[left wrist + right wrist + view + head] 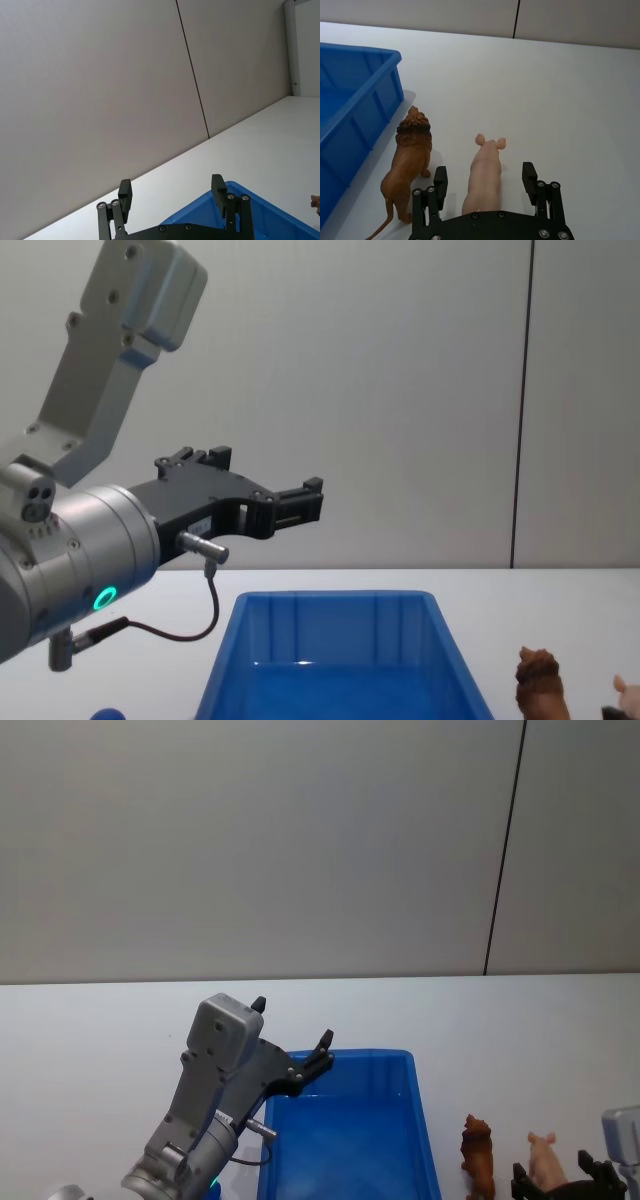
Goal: Pick up the two dolls from the table and place them into the box.
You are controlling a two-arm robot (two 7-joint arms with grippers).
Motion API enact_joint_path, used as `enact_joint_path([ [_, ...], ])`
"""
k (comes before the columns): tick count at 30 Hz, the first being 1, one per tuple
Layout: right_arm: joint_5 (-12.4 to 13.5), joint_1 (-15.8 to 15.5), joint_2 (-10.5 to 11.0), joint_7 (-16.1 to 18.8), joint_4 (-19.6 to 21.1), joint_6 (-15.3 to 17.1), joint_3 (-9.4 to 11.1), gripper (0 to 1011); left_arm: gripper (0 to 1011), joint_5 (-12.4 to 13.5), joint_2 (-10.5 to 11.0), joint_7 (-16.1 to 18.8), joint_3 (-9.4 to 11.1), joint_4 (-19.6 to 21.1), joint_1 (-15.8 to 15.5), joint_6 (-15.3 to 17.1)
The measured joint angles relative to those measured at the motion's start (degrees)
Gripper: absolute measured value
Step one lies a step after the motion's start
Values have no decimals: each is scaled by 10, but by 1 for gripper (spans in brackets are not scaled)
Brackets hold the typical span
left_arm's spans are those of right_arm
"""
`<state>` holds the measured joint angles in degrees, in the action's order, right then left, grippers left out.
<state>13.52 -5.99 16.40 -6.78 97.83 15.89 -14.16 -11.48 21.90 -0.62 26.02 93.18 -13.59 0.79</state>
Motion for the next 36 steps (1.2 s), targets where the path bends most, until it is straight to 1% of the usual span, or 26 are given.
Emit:
enact_joint_path([
  [5, -3, 3, -4, 1, -13, 0, -1, 836, 1001, 0, 0, 0, 0, 0, 0, 0],
  [9, -5, 5, -9, 4, -26, -2, -1, 705, 1001, 0, 0, 0, 0, 0, 0, 0],
  [11, -5, 6, -10, 5, -29, -2, -1, 675, 1001, 0, 0, 0, 0, 0, 0, 0],
  [12, -6, 7, -11, 6, -32, -3, -1, 605, 1001, 0, 0, 0, 0, 0, 0, 0],
  [14, -7, 7, -12, 6, -34, -3, -1, 566, 1001, 0, 0, 0, 0, 0, 0, 0],
  [15, -8, 7, -13, 6, -35, -4, -1, 505, 1001, 0, 0, 0, 0, 0, 0, 0],
  [16, -9, 7, -13, 6, -36, -5, -1, 486, 1001, 0, 0, 0, 0, 0, 0, 0],
  [17, -10, 8, -13, 6, -36, -5, -1, 426, 1001, 0, 0, 0, 0, 0, 0, 0],
  [18, -12, 7, -14, 7, -36, -7, -1, 426, 1001, 0, 0, 0, 0, 0, 0, 0],
  [19, -14, 8, -14, 7, -36, -8, -1, 396, 1001, 0, 0, 0, 0, 0, 0, 0],
  [22, -18, 7, -14, 7, -35, -12, -1, 369, 1001, 0, 0, 0, 0, 0, 0, 0],
  [31, -41, 5, -15, 8, -9, -34, -2, 369, 1001, 0, 0, 0, 0, 0, 0, 0],
  [36, -53, 7, -14, 17, 11, -50, -2, 369, 1001, 0, 0, 0, 0, 0, 0, 0],
])
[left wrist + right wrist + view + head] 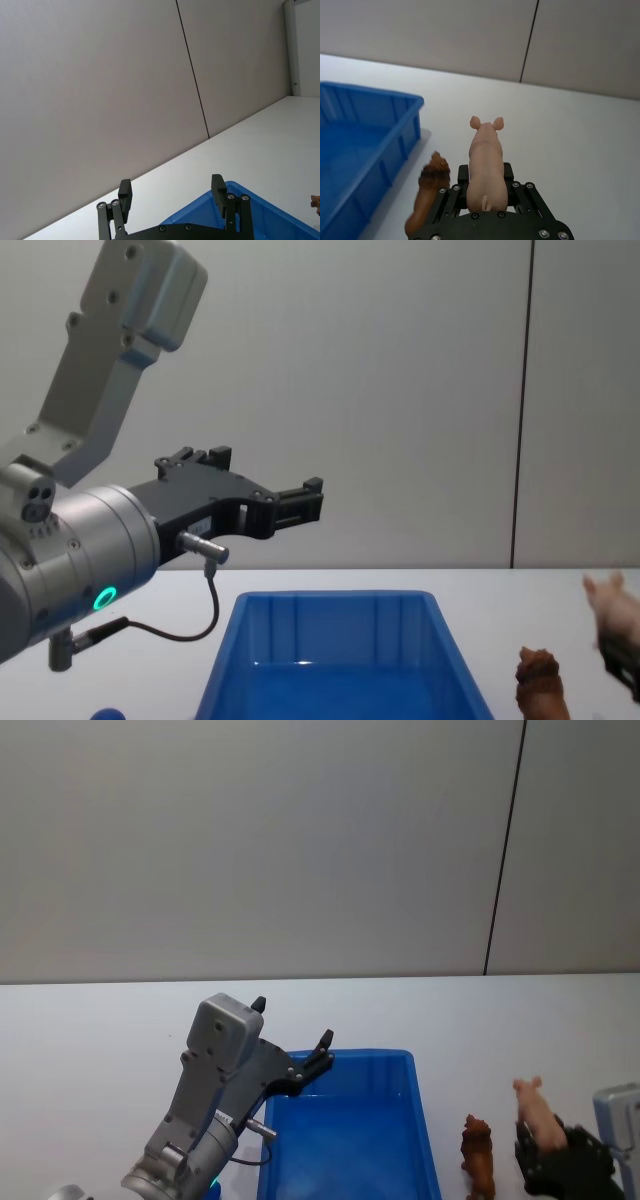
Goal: Pick up the two dolls from the table and place them into the box.
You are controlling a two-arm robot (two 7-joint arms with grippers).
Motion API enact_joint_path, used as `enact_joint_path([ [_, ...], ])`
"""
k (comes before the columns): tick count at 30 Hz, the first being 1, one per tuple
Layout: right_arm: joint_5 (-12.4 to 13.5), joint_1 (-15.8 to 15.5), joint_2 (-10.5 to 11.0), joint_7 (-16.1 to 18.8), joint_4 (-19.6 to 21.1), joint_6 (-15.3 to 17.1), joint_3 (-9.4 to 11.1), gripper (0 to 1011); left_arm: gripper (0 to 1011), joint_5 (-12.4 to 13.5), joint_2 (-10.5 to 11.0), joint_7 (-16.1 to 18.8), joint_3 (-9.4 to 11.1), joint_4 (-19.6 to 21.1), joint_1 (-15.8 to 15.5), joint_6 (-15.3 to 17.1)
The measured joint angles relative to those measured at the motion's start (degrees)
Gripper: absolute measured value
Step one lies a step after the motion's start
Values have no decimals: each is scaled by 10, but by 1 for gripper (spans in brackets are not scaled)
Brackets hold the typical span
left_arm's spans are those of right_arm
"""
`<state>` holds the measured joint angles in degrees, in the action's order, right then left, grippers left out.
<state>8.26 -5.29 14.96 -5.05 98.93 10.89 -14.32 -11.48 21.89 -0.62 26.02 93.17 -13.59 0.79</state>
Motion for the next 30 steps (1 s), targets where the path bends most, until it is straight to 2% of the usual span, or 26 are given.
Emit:
enact_joint_path([
  [9, -10, 17, -4, 45, 19, -23, -1, 369, 1002, 0, 0, 0, 0, 0, 0, 0],
  [18, -16, 40, -15, 102, 15, -34, -7, 369, 1001, 0, 0, 0, 0, 0, 0, 0],
  [30, -28, 91, -46, 197, -39, -40, -25, 373, 1001, 0, 0, 0, 0, 0, 0, 0],
])
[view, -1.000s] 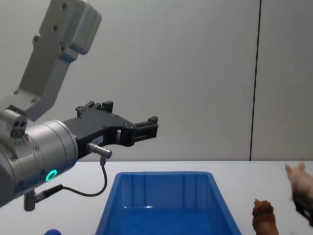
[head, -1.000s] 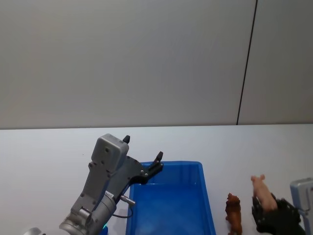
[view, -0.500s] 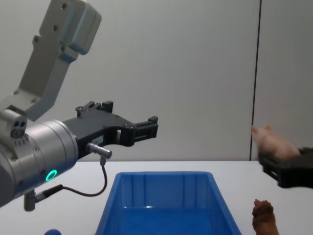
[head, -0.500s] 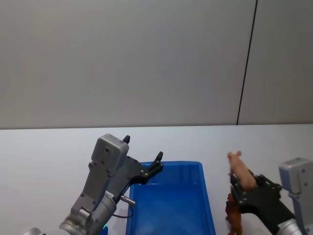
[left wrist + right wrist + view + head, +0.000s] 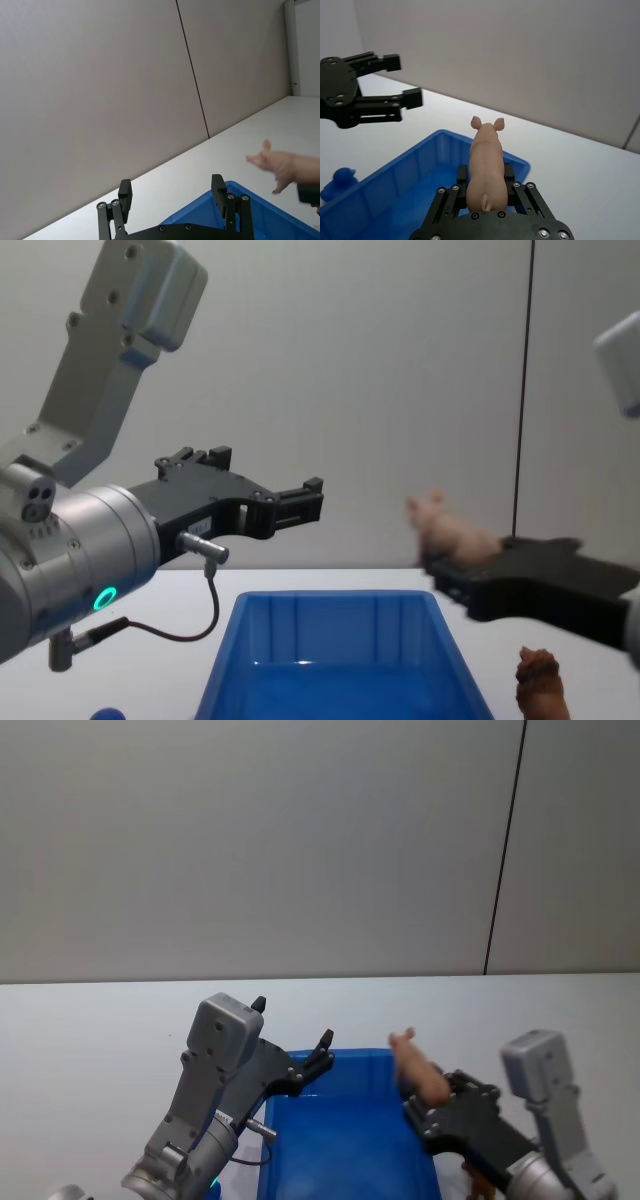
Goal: Pick up the two dolls from the table and place them into the box.
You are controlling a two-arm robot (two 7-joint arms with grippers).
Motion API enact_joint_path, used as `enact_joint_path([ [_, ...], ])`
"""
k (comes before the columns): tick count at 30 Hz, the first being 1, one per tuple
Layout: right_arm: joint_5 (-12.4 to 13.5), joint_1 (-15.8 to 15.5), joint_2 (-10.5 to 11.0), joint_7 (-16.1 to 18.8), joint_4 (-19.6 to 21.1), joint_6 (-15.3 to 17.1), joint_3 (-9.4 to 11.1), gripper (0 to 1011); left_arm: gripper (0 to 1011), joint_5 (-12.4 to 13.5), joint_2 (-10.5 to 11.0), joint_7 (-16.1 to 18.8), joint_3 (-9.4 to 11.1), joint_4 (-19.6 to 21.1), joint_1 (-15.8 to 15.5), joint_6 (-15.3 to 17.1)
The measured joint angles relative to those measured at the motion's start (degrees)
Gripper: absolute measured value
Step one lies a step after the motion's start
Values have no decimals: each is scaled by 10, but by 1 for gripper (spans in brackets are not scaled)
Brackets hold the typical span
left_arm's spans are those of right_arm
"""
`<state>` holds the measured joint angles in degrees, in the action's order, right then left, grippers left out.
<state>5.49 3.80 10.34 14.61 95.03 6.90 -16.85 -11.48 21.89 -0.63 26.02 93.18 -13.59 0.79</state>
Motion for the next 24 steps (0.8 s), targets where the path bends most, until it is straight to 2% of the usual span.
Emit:
enact_joint_path([
  [4, -7, 19, -13, 29, -29, 0, -7, 454, 1001, 0, 0, 0, 0, 0, 0, 0],
  [6, -12, 35, -23, 47, -54, 0, -12, 560, 1001, 0, 0, 0, 0, 0, 0, 0],
  [8, -14, 42, -27, 53, -65, 0, -14, 595, 1001, 0, 0, 0, 0, 0, 0, 0],
  [10, -17, 49, -32, 58, -78, 0, -16, 682, 1001, 0, 0, 0, 0, 0, 0, 0],
  [17, -22, 61, -39, 56, -98, 1, -19, 850, 1001, 0, 0, 0, 0, 0, 0, 0],
  [18, -23, 61, -40, 52, -100, 1, -19, 902, 1001, 0, 0, 0, 0, 0, 0, 0],
  [22, -25, 60, -40, 37, -100, 1, -19, 1001, 1001, 0, 0, 0, 0, 0, 0, 0],
  [24, -26, 57, -38, 24, -97, 2, -18, 1001, 1001, 0, 0, 0, 0, 0, 0, 0],
])
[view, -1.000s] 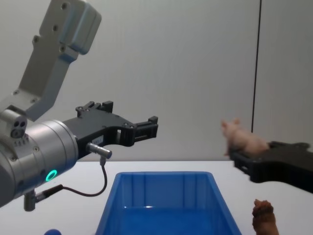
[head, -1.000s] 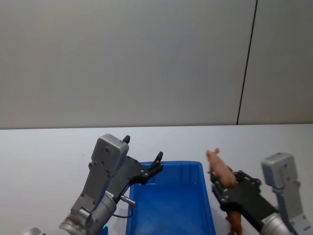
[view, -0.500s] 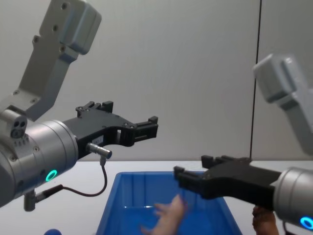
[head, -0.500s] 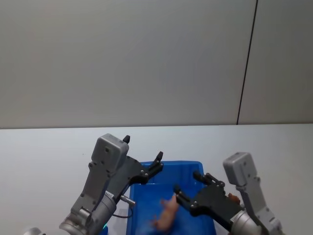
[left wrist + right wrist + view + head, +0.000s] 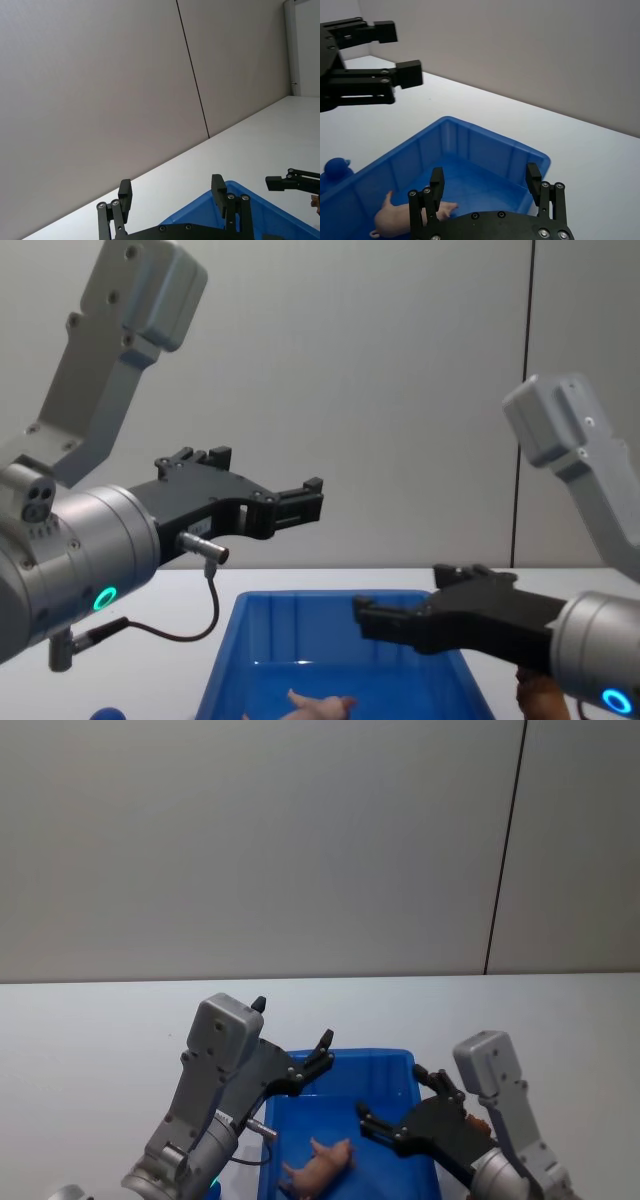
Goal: Pick up the two dolls from the table and place them into the box.
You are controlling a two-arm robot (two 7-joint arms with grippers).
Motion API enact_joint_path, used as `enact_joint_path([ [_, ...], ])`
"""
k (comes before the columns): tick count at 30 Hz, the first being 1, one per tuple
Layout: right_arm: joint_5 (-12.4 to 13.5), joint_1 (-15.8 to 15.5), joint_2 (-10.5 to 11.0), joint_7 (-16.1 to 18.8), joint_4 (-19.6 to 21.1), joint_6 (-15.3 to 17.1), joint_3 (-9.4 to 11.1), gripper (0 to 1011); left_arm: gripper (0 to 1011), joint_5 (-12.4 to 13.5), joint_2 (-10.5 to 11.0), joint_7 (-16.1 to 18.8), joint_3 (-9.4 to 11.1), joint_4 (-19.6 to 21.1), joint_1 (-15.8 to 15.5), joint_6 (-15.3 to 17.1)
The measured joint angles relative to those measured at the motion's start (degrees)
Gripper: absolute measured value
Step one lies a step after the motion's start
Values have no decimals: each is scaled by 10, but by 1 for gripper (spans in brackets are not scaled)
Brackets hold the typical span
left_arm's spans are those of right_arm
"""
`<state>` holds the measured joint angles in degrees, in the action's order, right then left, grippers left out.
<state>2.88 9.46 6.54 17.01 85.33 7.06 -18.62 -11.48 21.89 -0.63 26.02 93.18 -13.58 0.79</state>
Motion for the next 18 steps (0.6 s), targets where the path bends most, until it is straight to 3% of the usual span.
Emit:
enact_joint_path([
  [18, 10, -63, 31, -104, 73, 5, 13, 1001, 1001, 0, 0, 0, 0, 0, 0, 0],
])
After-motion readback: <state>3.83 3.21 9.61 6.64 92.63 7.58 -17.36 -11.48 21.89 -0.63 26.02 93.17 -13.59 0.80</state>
